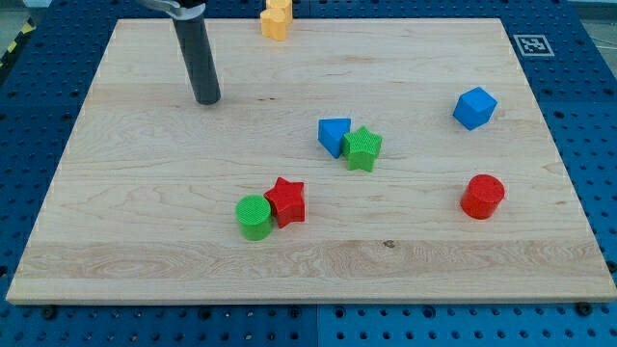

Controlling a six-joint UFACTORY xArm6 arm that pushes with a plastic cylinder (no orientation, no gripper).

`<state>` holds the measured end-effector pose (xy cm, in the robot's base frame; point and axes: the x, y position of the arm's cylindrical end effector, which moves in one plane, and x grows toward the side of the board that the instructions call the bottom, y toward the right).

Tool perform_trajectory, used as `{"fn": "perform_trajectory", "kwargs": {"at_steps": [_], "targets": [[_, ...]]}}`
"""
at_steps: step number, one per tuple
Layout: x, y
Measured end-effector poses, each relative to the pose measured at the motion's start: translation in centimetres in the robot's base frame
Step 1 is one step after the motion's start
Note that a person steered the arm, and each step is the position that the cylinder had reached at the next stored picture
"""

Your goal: Move the blue triangle into the blue cube

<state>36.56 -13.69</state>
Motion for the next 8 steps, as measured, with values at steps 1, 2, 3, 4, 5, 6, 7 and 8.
{"fn": "perform_trajectory", "kwargs": {"at_steps": [1, 2, 3, 4, 5, 6, 7, 8], "targets": [[0.5, 0.9], [1.4, 1.3], [3.1, 1.3], [5.0, 1.3], [5.5, 2.4], [5.5, 4.2], [5.5, 5.9], [5.6, 7.5]]}}
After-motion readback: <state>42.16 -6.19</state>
